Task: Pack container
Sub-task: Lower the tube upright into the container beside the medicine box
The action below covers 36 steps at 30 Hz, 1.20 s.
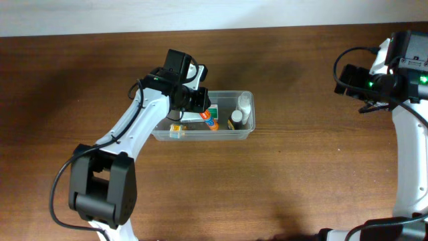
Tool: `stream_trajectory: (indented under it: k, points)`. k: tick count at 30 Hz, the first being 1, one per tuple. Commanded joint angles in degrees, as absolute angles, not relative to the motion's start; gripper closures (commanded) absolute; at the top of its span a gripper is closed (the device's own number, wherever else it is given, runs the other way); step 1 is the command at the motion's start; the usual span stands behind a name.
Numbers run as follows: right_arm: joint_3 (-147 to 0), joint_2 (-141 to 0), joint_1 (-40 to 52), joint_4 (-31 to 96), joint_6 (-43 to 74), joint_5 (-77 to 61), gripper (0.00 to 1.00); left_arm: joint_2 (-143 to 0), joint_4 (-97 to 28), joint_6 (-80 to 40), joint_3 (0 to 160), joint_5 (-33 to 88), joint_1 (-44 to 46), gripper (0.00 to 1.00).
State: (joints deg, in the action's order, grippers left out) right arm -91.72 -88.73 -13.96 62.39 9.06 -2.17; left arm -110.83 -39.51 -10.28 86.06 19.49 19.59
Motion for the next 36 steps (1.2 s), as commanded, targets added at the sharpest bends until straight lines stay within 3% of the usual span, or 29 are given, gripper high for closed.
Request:
stream_trajectory:
  k: [1,6,10,18,36]
  points:
    - [-91.94,-88.71,-14.28,62.22,9.52,-1.65,0.02,-112.75,-39.18,-9.37,87.05,18.70,19.73,0.86]
    - [-91.94,-88.71,-14.28,62.22,9.52,-1.65,0.02,-113.69,-39.20,-9.34,87.05,17.65,19.73,0.86]
    - [-91.94,-88.71,-14.28,62.22,9.50,-1.65,0.01,-113.69,-39.20,-9.10,87.05,17.52,19.73,0.75]
    - [-91.94,-88.71,-14.28,62.22,9.52,-1.65,0.02,-113.67,-39.27,-8.03,87.05,17.47,19.73,0.67]
    - [-91.94,-88.71,-14.28,62.22,9.50,-1.65,0.02,-108.95,-39.66,-6.76,87.07,11.00,19.73,0.66]
